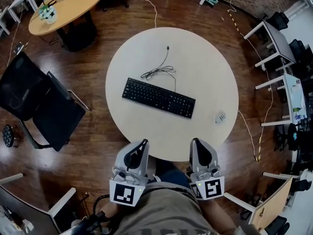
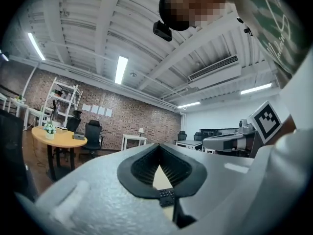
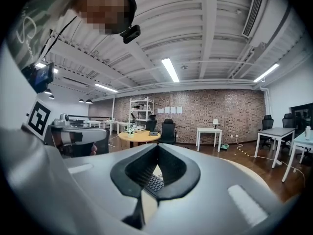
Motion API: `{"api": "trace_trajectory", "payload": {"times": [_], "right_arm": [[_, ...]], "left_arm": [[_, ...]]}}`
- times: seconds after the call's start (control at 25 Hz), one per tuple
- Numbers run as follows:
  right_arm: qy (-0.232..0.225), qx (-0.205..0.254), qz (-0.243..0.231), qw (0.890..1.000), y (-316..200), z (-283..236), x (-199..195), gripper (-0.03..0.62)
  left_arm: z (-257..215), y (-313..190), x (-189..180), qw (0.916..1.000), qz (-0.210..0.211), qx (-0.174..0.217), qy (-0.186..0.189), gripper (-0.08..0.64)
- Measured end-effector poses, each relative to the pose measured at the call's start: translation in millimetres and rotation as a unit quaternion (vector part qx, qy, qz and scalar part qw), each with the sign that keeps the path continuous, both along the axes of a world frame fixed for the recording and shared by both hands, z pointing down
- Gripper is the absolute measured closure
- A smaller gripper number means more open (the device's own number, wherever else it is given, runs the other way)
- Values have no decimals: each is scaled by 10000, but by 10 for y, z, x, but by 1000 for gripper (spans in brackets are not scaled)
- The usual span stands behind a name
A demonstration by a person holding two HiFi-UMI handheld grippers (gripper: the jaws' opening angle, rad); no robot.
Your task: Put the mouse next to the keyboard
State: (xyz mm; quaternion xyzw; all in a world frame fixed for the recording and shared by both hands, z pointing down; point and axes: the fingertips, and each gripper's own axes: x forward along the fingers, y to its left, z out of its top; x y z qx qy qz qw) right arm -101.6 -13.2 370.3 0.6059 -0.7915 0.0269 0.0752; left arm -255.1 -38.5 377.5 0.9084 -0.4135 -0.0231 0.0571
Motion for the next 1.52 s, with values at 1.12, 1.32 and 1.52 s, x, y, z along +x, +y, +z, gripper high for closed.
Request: {"api": "trace_trajectory", "payload": {"times": [1.12, 1.32, 1.52], "right_arm": [[-573, 855, -796, 9915, 2508, -238, 988, 592], [-593, 727, -972, 9908, 3013, -60, 1046, 592], [-463, 540, -1115, 9912, 3376, -70, 889, 592]], "left_arm": [[-67, 2597, 1264, 9986, -436, 183, -247, 558], [91, 3261, 1387, 9982, -458, 18, -397, 558], [-100, 3636, 1219, 9982, -597, 5, -56, 558]]}}
